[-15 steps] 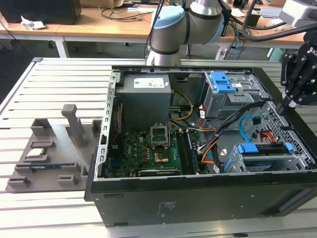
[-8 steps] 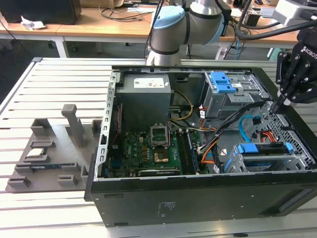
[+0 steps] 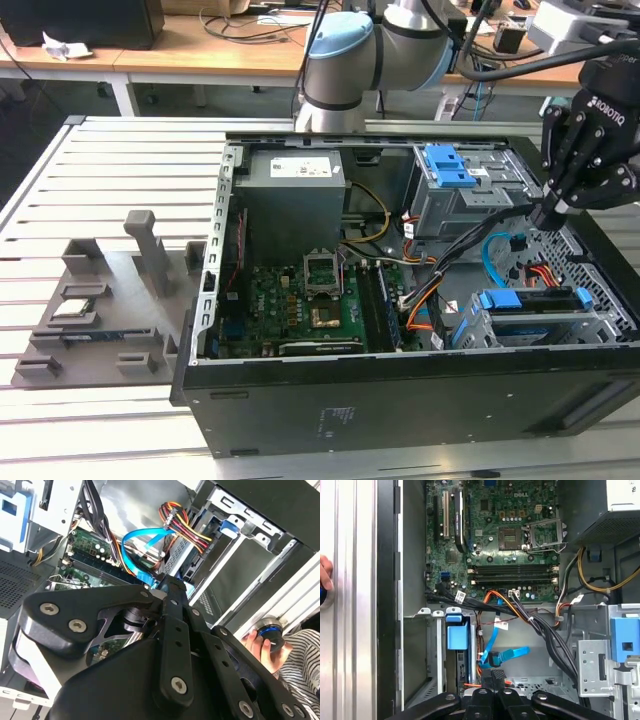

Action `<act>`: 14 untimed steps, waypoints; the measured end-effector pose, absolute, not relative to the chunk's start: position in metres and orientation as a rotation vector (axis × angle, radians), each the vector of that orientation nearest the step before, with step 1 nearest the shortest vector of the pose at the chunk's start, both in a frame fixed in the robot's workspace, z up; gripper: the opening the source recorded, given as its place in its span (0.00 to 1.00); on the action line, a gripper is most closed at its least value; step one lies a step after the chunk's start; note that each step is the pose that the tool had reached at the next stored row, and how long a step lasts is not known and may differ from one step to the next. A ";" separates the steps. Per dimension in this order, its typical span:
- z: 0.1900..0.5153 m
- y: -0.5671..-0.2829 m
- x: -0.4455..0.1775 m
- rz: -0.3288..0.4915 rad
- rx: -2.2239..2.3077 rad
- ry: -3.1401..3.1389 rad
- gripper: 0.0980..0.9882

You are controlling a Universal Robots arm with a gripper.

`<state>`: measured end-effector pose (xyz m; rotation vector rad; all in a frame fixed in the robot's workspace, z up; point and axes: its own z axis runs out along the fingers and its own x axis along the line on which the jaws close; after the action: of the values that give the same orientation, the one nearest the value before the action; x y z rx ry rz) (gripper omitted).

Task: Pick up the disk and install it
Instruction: 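Insert the second disk wire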

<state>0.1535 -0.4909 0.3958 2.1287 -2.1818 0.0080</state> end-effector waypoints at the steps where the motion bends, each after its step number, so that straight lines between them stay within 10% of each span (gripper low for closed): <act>1: 0.395 -0.490 0.152 0.008 2.129 -2.182 0.01; 14: 0.389 -0.487 0.142 0.009 2.128 -2.181 0.01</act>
<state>0.1420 -0.4868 0.3893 2.1282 -2.1812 0.0092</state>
